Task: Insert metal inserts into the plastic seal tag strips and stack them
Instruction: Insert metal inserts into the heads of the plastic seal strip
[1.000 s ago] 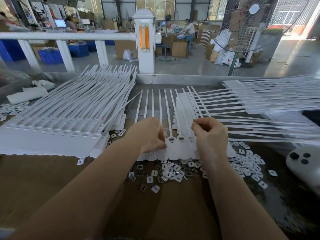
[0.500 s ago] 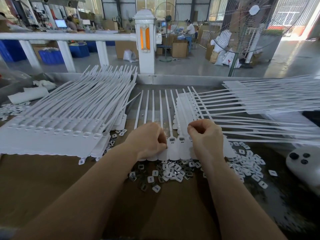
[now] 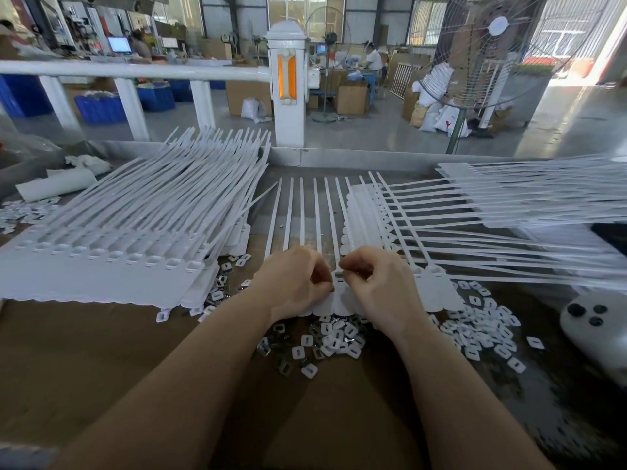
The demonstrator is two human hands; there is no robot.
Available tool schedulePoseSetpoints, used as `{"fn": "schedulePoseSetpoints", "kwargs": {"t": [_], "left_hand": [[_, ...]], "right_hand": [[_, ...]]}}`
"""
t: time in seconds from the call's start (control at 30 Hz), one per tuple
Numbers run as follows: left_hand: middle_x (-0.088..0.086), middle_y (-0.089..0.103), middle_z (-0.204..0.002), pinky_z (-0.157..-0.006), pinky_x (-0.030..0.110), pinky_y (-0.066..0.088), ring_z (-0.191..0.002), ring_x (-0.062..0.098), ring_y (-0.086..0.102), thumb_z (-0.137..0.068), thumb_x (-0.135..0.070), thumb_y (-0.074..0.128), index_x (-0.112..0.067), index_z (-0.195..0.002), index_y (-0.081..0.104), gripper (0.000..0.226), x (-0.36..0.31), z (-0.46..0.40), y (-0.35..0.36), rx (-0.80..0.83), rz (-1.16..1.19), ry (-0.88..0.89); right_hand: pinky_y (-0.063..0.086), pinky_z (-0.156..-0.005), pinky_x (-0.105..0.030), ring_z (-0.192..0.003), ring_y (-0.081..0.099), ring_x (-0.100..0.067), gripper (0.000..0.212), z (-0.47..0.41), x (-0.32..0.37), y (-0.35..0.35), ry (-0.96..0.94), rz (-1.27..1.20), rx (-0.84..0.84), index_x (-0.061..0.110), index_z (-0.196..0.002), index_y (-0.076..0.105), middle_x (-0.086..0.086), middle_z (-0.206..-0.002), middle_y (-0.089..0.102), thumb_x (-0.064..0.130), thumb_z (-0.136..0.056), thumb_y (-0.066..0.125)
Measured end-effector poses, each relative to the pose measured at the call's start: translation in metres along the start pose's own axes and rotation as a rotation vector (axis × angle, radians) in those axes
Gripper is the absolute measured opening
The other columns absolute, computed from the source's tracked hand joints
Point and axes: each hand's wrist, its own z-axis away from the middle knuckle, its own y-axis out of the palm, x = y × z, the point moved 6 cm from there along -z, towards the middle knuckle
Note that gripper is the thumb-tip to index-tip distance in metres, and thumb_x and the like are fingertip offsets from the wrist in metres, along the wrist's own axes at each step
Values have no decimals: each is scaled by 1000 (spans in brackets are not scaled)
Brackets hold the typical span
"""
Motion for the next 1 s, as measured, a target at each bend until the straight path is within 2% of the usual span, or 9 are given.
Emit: {"fn": "schedulePoseSetpoints", "kwargs": {"t": [0.13,0.27,0.4,0.5,0.57,0.77,0.9,1.0], "left_hand": [[-17,49,-84,-88,32,39,-83,7,49,-85,-29,61,-38,-74,51,18,0,4,0,-56,-9,32],[-20,46,-78,-84,32,42,-79,6,47,-84,-30,64,-33,-85,63,3,4,5,1,-90,48,27],[-12,55,-93,-90,35,41,-97,16,53,-85,-36,62,-31,-98,71,16,7,6,3,-119,-8,13],[-10,58,-102,-94,30,34,-105,12,49,-88,-37,58,-32,-99,69,16,7,6,5,-148,-66,28],[-10,58,-105,-89,27,27,-108,11,47,-89,-37,56,-32,-97,67,15,7,6,6,-177,-76,31],[-19,46,-87,-84,26,23,-102,9,45,-89,-35,56,-32,-92,65,11,10,9,8,-220,-28,29],[-24,45,-75,-88,36,39,-86,6,45,-85,-28,63,-29,-81,66,5,15,16,-4,-355,172,-16],[-22,48,-75,-88,35,40,-84,6,44,-84,-25,65,-33,-74,58,15,17,19,-9,-400,218,-55]], "right_hand": [[51,-87,-29,-88,62,-5,13,0,0,3,-7,-16,35,21,-93,70,9,-89,69,13,-84,66],[51,-87,-28,-87,61,-4,12,1,-1,2,-5,-23,30,22,-91,69,11,-86,67,13,-84,67],[51,-85,-24,-85,61,-3,11,1,-1,2,-7,-21,20,22,-90,69,11,-85,67,13,-84,67],[51,-86,-24,-86,62,-3,12,1,0,3,-20,-11,36,21,-93,70,9,-88,68,13,-84,66],[52,-87,-25,-87,62,-3,14,2,1,4,-32,-6,56,20,-95,70,8,-90,69,12,-85,65],[51,-85,-25,-86,61,-3,16,4,4,6,-73,62,100,23,-96,70,11,-89,67,13,-84,64],[49,-79,-24,-83,57,-5,12,5,9,8,-139,175,122,23,-91,73,12,-90,63,19,-83,66],[46,-77,-21,-84,55,-5,13,5,11,9,-172,225,126,22,-91,75,12,-90,61,21,-82,67]]}}
